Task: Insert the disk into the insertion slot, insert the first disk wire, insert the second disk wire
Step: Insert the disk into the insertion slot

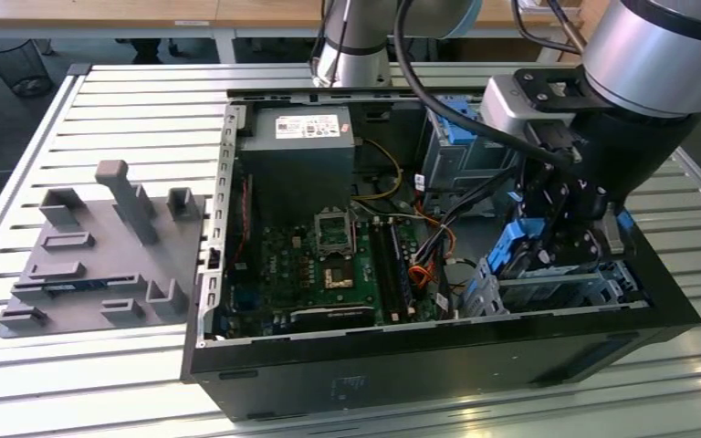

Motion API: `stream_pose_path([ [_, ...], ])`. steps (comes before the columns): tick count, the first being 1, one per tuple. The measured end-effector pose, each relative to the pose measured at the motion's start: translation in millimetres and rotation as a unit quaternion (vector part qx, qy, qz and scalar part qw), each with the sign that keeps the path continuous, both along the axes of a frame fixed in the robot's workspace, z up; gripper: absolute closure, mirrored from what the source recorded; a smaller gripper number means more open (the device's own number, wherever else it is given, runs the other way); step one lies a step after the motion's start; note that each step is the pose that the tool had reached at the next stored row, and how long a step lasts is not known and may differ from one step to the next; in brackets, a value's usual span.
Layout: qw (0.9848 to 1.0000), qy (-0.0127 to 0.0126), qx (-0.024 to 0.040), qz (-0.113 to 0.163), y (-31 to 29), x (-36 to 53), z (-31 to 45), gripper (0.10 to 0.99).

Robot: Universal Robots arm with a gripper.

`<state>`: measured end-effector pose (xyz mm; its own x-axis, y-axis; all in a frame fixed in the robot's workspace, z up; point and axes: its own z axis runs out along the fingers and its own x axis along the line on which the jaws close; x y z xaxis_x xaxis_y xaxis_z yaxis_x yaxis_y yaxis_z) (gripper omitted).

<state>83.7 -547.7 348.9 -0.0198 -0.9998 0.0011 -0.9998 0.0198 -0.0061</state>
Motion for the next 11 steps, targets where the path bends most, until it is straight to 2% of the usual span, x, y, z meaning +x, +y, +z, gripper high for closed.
stream_pose_path([
  [3, 1.0000, 0.0000, -0.0001, 0.000, 0.0, 0.0, -2.6, 0.710],
  [4, 1.0000, 0.0000, 0.0000, 0.000, 0.1, 0.0, -3.3, 0.647],
  [8, 1.0000, 0.0000, 0.0000, 0.000, 0.0, 0.0, -5.6, 0.647],
  [10, 1.0000, 0.0000, -0.0001, 0.000, 0.0, 0.0, -7.3, 0.663],
  [11, 1.0000, 0.0000, -0.0001, 0.000, 0.0, 0.0, -8.3, 0.725],
])
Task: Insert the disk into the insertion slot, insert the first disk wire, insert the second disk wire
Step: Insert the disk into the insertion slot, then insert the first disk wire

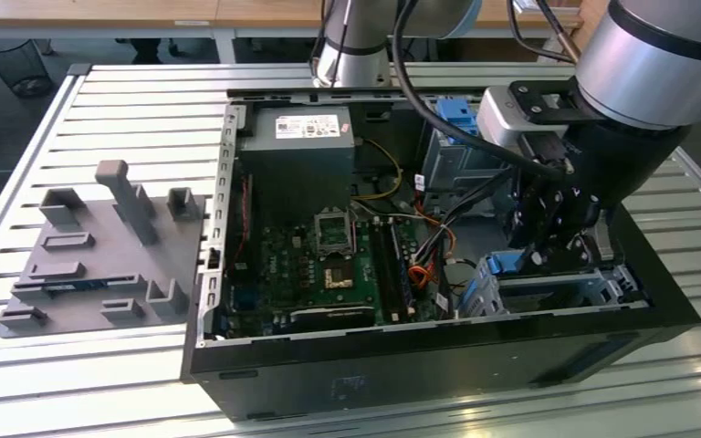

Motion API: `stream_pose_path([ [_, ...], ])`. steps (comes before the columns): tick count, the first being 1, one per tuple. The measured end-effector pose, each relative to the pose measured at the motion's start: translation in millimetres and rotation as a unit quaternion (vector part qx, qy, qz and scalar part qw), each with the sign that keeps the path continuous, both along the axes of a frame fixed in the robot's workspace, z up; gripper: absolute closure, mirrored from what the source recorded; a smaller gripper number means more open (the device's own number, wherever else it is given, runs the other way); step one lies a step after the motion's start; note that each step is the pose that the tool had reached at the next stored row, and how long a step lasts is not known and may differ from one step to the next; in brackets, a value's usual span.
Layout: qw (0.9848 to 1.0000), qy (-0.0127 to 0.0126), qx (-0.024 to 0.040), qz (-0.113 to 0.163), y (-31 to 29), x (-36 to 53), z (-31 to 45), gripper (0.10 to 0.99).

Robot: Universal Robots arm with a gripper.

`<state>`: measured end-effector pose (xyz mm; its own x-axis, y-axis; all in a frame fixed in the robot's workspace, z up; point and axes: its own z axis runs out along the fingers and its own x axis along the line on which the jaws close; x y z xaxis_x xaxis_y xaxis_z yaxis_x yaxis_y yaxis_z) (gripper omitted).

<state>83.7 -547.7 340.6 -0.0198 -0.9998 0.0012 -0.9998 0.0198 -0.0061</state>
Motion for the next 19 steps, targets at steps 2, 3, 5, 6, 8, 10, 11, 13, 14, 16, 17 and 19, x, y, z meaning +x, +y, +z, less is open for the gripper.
stream_pose_path([
  [2, 1.0000, 0.0000, 0.0000, 0.000, 0.0, 0.0, -1.3, 0.843],
  [3, 1.0000, 0.0000, -0.0001, 0.000, 0.0, 0.0, -1.2, 0.843],
  [5, 1.0000, 0.0001, -0.0003, 0.000, 0.0, 0.1, -1.2, 0.902],
  [6, 1.0000, 0.0001, -0.0006, 0.000, 0.0, 0.1, -1.1, 0.961],
  [8, 1.0000, 0.0001, -0.0011, 0.000, 0.0, 0.1, -0.9, 0.980],
  [10, 1.0000, 0.0001, -0.0011, 0.000, 0.0, 0.1, -0.4, 0.980],
  [11, 1.0000, 0.0001, -0.0011, 0.000, 0.0, 0.1, -0.2, 0.980],
  [13, 1.0000, 0.0001, -0.0011, 0.000, 0.0, 0.1, 0.2, 0.980],
  [14, 1.0000, 0.0000, -0.0011, 0.000, 0.0, 0.1, 0.6, 0.980],
  [16, 1.0000, 0.0001, -0.0012, 0.000, 0.1, 0.1, 0.8, 0.980],
  [17, 1.0000, 0.0001, -0.0012, 0.000, 0.1, 0.1, 0.8, 0.980],
  [19, 1.0000, 0.0001, -0.0012, 0.000, 0.1, 0.4, 0.8, 0.980],
])
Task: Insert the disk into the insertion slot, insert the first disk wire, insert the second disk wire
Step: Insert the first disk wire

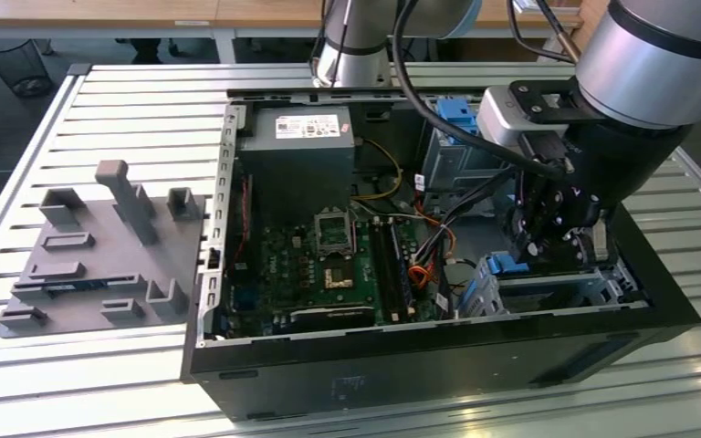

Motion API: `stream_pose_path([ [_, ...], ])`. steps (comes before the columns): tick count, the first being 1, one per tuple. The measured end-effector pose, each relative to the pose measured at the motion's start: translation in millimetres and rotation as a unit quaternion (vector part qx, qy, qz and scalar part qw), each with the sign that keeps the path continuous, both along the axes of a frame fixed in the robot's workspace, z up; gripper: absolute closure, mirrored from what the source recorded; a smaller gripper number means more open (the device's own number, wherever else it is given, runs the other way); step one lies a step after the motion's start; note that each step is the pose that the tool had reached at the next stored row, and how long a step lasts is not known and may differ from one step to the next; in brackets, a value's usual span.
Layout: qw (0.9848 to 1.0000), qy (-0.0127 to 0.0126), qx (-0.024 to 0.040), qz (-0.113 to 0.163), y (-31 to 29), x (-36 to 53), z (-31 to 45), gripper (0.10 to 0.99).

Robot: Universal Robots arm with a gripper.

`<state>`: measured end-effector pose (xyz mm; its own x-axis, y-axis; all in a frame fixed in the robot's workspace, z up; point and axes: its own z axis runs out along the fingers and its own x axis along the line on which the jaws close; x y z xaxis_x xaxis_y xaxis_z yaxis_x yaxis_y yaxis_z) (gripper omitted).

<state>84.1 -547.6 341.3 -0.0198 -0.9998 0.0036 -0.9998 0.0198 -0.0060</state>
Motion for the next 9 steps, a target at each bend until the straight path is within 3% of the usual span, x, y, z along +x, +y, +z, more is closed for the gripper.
stream_pose_path([
  [9, 1.0000, 0.0000, 0.0000, 0.000, 0.0, 7.0, 0.0, 0.980],
])
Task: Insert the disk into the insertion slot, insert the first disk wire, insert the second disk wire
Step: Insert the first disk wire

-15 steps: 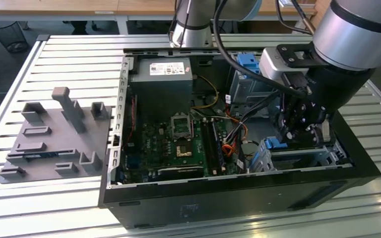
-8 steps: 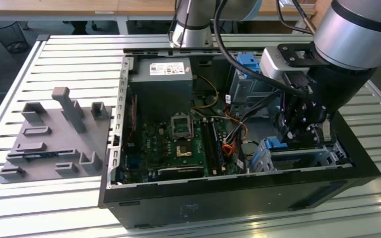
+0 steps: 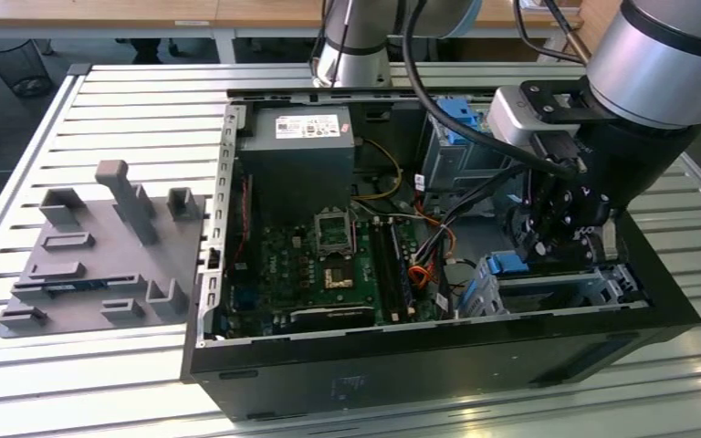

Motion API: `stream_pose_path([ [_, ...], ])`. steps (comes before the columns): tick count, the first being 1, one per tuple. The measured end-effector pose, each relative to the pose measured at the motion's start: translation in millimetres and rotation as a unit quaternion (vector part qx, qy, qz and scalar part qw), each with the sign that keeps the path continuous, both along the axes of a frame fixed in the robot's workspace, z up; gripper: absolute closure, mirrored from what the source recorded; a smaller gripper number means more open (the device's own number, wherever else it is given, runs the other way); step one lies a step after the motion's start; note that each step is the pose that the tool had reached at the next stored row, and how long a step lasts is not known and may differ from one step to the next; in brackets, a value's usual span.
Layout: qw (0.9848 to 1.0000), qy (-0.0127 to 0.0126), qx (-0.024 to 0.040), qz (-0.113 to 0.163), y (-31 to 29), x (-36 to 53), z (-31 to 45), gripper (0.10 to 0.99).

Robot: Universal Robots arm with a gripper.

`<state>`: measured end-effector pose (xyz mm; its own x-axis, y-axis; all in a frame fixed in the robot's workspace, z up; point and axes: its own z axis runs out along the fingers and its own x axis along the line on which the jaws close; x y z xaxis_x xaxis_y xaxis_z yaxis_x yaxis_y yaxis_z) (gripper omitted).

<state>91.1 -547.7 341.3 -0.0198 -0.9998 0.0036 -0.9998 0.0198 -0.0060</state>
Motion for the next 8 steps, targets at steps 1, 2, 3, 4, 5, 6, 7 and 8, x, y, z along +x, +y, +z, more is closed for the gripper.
stream_pose_path([
  [1, 1.0000, 0.0000, 0.0000, 0.000, 0.0, 1.5, 0.0, 0.980],
  [2, 1.0000, 0.0000, 0.0000, 0.000, 0.1, 2.7, 0.0, 0.980],
  [3, 1.0000, 0.0000, 0.0001, 0.000, 0.1, 3.8, -0.1, 0.980],
  [4, 1.0000, 0.0000, 0.0001, 0.000, 0.0, 5.6, -0.1, 0.980],
  [5, 1.0000, 0.0000, 0.0001, 0.000, 0.0, 7.7, -0.1, 0.980],
  [6, 1.0000, 0.0001, 0.0000, 0.000, 0.0, 10.2, -0.1, 0.980],
  [7, 1.0000, 0.0001, 0.0000, 0.000, 0.0, 12.6, 0.0, 0.980],
  [8, 1.0000, 0.0001, 0.0001, 0.000, 0.0, 14.7, -0.1, 0.980],
])
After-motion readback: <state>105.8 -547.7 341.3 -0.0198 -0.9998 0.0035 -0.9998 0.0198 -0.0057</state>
